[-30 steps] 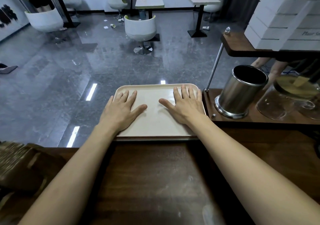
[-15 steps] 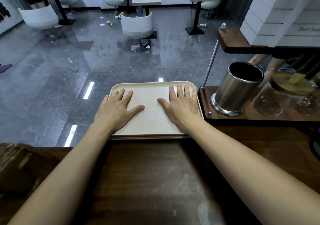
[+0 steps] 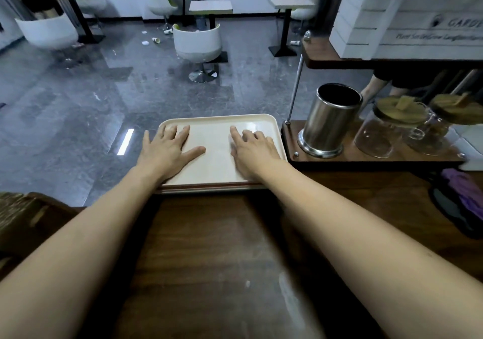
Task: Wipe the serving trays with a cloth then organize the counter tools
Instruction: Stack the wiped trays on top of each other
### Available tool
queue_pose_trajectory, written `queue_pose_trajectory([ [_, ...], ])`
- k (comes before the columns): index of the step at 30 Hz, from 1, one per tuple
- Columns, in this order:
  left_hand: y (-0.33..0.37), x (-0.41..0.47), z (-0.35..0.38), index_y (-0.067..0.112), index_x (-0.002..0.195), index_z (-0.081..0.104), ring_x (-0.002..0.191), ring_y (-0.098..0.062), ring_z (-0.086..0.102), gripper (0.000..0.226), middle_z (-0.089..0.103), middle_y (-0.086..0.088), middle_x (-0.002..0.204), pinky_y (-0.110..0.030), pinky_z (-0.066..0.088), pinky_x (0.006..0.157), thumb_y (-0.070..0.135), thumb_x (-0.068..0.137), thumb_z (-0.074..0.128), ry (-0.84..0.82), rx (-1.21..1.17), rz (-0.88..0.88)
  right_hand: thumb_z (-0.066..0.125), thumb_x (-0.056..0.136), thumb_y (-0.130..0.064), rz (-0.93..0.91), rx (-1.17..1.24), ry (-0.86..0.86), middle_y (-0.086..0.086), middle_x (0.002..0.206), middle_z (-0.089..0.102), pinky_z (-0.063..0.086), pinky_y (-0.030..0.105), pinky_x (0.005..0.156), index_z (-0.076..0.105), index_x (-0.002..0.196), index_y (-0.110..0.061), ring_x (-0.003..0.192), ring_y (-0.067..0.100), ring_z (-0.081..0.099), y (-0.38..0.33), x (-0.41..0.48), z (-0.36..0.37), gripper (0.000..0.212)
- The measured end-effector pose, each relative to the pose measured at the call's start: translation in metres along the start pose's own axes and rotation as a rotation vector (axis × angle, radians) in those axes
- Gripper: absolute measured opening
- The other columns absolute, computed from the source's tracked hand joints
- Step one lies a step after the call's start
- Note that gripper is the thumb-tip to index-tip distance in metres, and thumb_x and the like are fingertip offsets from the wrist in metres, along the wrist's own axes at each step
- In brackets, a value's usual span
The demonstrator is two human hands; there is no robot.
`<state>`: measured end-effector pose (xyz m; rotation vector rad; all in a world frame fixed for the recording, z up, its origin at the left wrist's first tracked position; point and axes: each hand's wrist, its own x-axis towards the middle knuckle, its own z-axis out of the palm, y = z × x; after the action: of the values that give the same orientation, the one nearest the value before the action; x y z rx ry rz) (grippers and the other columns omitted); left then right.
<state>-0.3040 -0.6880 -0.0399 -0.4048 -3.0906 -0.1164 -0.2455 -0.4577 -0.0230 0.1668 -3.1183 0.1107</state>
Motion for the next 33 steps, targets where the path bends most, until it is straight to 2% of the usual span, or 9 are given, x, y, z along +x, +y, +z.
queue_pose_trajectory([
  [3, 0.010, -0.001, -0.009, 0.028, 0.159, 0.030, 0.155, -0.027, 0.016, 0.085, 0.029, -0.008, 0.165, -0.059, 0.008, 0.123, 0.078, 0.091, 0.038, 0.029, -0.012, -0.006, 0.046, 0.101, -0.031, 0.007, 0.199, 0.025, 0.010, 0.128, 0.052, 0.042, 0.041, 0.094, 0.057, 0.124, -0.011, 0.120, 0.034, 0.048, 0.009, -0.014, -0.002, 0.031],
  [5, 0.026, -0.006, -0.020, 0.027, 0.153, 0.043, 0.148, -0.030, 0.032, 0.070, 0.041, -0.009, 0.159, -0.053, 0.024, 0.120, 0.063, 0.094, 0.055, 0.082, -0.011, 0.036, 0.049, 0.100, -0.031, 0.025, 0.235, 0.116, 0.008, 0.122, 0.057, 0.047, 0.041, 0.091, 0.064, 0.113, -0.012, 0.114, 0.033, 0.052, 0.010, -0.023, 0.004, 0.028],
  [8, 0.058, -0.022, -0.030, 0.031, 0.146, 0.053, 0.133, -0.030, 0.052, 0.055, 0.057, -0.006, 0.146, -0.043, 0.043, 0.109, 0.050, 0.096, 0.057, 0.051, -0.060, 0.032, 0.048, 0.101, -0.032, 0.021, 0.282, 0.106, 0.006, 0.123, 0.061, 0.047, 0.040, 0.092, 0.067, 0.117, -0.015, 0.116, 0.032, 0.055, 0.011, -0.027, 0.001, 0.031],
  [13, 0.079, -0.044, -0.022, 0.025, 0.159, 0.034, 0.152, -0.029, 0.028, 0.080, 0.029, -0.013, 0.165, -0.043, 0.027, 0.119, 0.065, 0.093, 0.057, -0.179, -0.169, 0.035, 0.046, 0.102, -0.040, 0.055, 0.494, 0.013, 0.009, 0.141, 0.056, 0.042, 0.042, 0.105, 0.054, 0.142, -0.024, 0.128, 0.031, 0.053, 0.020, -0.054, -0.013, 0.044],
  [17, 0.083, -0.047, -0.016, 0.026, 0.158, 0.036, 0.152, -0.028, 0.025, 0.081, 0.032, -0.011, 0.164, -0.050, 0.026, 0.120, 0.061, 0.090, 0.065, -0.100, -0.237, -0.019, 0.048, 0.102, -0.045, 0.005, 0.591, 0.041, 0.002, 0.151, 0.048, 0.033, 0.043, 0.112, 0.053, 0.144, -0.025, 0.144, 0.024, 0.037, 0.018, -0.112, -0.019, 0.046],
  [21, 0.118, -0.069, -0.016, 0.019, 0.151, 0.048, 0.142, -0.036, 0.032, 0.066, 0.046, -0.015, 0.153, -0.057, 0.031, 0.114, 0.034, 0.091, 0.068, 0.199, -0.178, 0.016, 0.051, 0.101, -0.049, 0.006, 0.628, 0.139, -0.001, 0.161, 0.036, 0.025, 0.041, 0.120, 0.053, 0.145, -0.024, 0.152, 0.014, 0.020, 0.042, -0.171, -0.032, 0.050],
  [24, 0.152, -0.105, -0.014, 0.016, 0.149, 0.052, 0.150, -0.039, 0.024, 0.056, 0.046, -0.016, 0.155, -0.056, 0.025, 0.121, 0.027, 0.096, 0.066, 0.333, -0.399, 0.014, 0.054, 0.100, -0.049, 0.059, 0.746, 0.140, -0.002, 0.163, 0.032, 0.018, 0.032, 0.121, 0.053, 0.146, -0.024, 0.153, 0.014, 0.019, 0.074, -0.214, -0.048, 0.053],
  [29, 0.241, -0.200, -0.008, 0.030, 0.148, 0.052, 0.156, -0.017, 0.017, 0.053, 0.042, 0.002, 0.160, -0.041, 0.024, 0.121, 0.036, 0.098, 0.066, 0.330, -0.689, -0.018, 0.051, 0.097, -0.059, 0.140, 0.828, 0.132, -0.010, 0.163, 0.031, 0.022, 0.031, 0.119, 0.054, 0.144, -0.031, 0.149, 0.010, 0.029, 0.147, -0.286, -0.065, 0.055],
  [33, 0.327, -0.256, -0.008, 0.037, 0.145, 0.053, 0.141, 0.003, 0.040, 0.057, 0.053, 0.012, 0.149, -0.007, 0.027, 0.110, 0.055, 0.093, 0.065, 0.108, -1.034, 0.037, 0.051, 0.098, -0.057, 0.182, 0.831, 0.181, -0.013, 0.161, 0.034, 0.022, 0.028, 0.116, 0.055, 0.143, -0.034, 0.148, 0.007, 0.030, 0.215, -0.347, -0.068, 0.050],
])
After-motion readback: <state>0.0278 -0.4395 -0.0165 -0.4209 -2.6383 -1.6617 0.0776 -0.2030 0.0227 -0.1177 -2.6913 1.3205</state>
